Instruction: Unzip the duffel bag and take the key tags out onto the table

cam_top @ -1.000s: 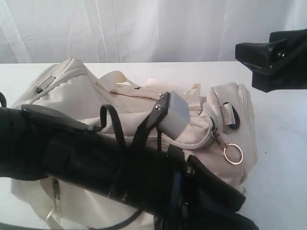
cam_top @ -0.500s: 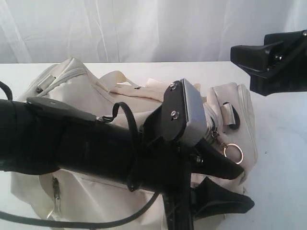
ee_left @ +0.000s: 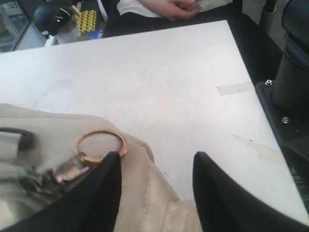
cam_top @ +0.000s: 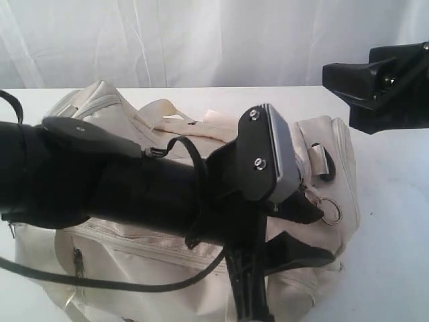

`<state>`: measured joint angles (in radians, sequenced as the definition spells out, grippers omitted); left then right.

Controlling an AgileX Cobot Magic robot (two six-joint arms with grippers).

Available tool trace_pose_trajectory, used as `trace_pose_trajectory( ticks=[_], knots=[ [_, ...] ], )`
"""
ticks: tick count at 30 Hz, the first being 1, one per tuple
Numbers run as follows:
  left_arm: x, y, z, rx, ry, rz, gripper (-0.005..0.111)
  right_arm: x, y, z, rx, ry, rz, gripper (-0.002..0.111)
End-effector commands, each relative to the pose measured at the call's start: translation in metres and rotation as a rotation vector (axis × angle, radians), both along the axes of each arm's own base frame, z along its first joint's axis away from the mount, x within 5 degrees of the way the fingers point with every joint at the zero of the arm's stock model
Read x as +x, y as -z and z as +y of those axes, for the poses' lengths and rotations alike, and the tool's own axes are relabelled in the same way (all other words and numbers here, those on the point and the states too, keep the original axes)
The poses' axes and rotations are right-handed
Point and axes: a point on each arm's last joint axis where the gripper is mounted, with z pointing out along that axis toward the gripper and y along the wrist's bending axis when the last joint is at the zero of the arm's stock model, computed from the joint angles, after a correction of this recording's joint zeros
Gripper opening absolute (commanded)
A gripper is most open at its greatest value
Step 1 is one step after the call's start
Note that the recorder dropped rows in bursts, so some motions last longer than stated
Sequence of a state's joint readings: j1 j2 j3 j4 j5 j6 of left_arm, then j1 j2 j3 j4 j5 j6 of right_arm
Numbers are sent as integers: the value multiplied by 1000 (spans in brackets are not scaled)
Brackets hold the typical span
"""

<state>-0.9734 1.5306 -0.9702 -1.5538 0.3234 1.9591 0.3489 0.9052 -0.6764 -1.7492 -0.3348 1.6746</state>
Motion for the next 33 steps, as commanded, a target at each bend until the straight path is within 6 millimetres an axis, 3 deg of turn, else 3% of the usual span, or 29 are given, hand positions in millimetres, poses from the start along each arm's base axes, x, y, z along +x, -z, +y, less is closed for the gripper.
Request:
trace_pose_trajectory(
  ticks=[1,5,14,19,23,27,33],
  knots=[
    [1,-19,-6,-33,92,-212,51,-1,0,-1,8,3,2,61],
    [1,-18,-5,13,143,-297,51,-1,0,-1,8,3,2,61],
    [-4,11,-19,160,231,-429,51,-1,0,-1,8,3,2,61],
    [-9,-6,-30,117,235,-487,51,3,3,1,2,3,20,61],
    [-7,-16,-27,109,206,-535,51,9,10,3,-9,3,49,61],
    [1,-10,-27,184,202,-666,51,11,11,3,-12,7,57,61],
    [3,-16,-29,168,180,-678,51,11,11,3,-13,11,56,61]
  ],
)
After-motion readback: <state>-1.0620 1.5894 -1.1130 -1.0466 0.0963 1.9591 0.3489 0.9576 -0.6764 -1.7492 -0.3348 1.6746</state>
